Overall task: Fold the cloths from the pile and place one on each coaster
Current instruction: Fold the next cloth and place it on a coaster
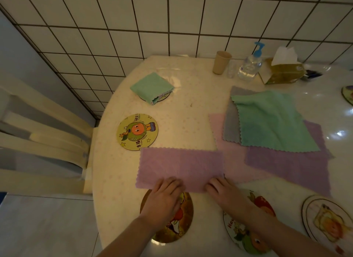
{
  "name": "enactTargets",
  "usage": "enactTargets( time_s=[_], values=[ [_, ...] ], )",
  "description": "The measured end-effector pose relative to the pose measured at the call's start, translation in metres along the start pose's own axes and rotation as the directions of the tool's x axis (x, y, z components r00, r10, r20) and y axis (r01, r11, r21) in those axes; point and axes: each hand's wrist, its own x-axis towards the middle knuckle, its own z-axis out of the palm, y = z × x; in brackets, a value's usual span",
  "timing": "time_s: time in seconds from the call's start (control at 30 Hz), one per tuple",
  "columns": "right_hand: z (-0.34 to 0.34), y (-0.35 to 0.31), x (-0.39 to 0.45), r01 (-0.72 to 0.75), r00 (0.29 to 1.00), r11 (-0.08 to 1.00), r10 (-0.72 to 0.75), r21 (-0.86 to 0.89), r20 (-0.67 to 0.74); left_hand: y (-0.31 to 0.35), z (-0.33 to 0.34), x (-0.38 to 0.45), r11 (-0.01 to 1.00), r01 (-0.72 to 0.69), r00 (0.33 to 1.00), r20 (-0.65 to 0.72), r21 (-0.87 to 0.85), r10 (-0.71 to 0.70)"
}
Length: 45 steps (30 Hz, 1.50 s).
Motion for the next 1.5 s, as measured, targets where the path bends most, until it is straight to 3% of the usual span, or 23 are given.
enactTargets(
  time_s=[0.23, 0.33, 0.43, 0.53, 0.6, 0.7, 0.87, 0.97, 1.07, 1.17, 1.23, 1.3, 1.33, 1.43, 1.5],
  values=[
    [-0.039, -0.031, 0.001, -0.105, 0.987, 0.969, 0.129, 0.224, -0.095, 0.04, -0.009, 0.013, 0.991, 0.069, 0.991, -0.105, -0.115, -0.081],
    [-0.063, -0.052, -0.02, -0.047, 0.998, 0.963, 0.055, 0.266, -0.024, 0.052, -0.009, 0.006, 0.984, -0.009, 0.985, -0.173, -0.18, -0.023],
    [-0.079, -0.057, -0.039, 0.03, 0.999, 0.953, -0.022, 0.303, -0.029, 0.054, -0.005, -0.011, 0.964, -0.175, 0.971, -0.198, -0.199, 0.135],
    [-0.064, -0.042, -0.049, 0.064, 0.998, 0.984, -0.059, 0.169, -0.034, 0.047, 0.0, -0.034, 0.933, -0.337, 0.933, -0.18, -0.124, 0.313],
    [-0.043, -0.034, -0.051, 0.118, 0.992, 0.992, -0.119, 0.042, 0.041, 0.041, 0.005, -0.05, 0.92, -0.384, 0.917, -0.147, -0.079, 0.371],
    [-0.022, -0.032, -0.05, 0.265, 0.951, 0.962, -0.249, -0.063, 0.185, 0.033, 0.01, -0.067, 0.927, -0.367, 0.93, -0.056, -0.076, 0.363],
    [-0.007, -0.027, -0.054, 0.33, 0.927, 0.942, -0.312, -0.057, 0.209, 0.03, 0.009, -0.07, 0.939, -0.322, 0.947, -0.033, -0.123, 0.32],
    [0.0, -0.022, -0.055, 0.324, 0.926, 0.946, -0.311, -0.029, 0.216, 0.027, 0.001, -0.065, 0.919, -0.25, 0.967, -0.039, -0.304, 0.251],
    [-0.004, -0.018, -0.046, 0.24, 0.947, 0.971, -0.238, 0.019, 0.215, 0.027, -0.021, -0.056, 0.735, 0.023, 0.993, 0.1, -0.677, 0.061],
    [-0.021, -0.026, -0.033, -0.024, 0.962, 0.968, -0.045, 0.251, 0.268, 0.018, -0.032, -0.041, 0.541, 0.316, 0.948, 0.243, -0.779, -0.204],
    [-0.027, -0.029, -0.019, -0.175, 0.969, 0.899, 0.084, 0.401, 0.234, 0.009, -0.035, -0.03, 0.322, 0.434, 0.88, 0.32, -0.841, -0.351],
    [-0.025, -0.029, 0.001, -0.26, 0.965, 0.79, 0.199, 0.555, 0.169, 0.002, -0.037, -0.02, 0.031, 0.491, 0.8, 0.437, -0.871, -0.41],
    [-0.023, -0.027, 0.01, -0.298, 0.953, 0.73, 0.26, 0.615, 0.154, 0.0, -0.038, -0.016, -0.068, 0.513, 0.764, 0.491, -0.856, -0.42],
    [-0.011, -0.018, 0.037, -0.482, 0.856, 0.543, 0.458, 0.688, 0.238, -0.006, -0.032, -0.006, -0.19, 0.572, 0.665, 0.587, -0.798, -0.461],
    [-0.008, -0.017, 0.043, -0.567, 0.802, 0.496, 0.515, 0.657, 0.303, -0.005, -0.029, -0.004, -0.203, 0.588, 0.634, 0.602, -0.783, -0.486]
  ],
)
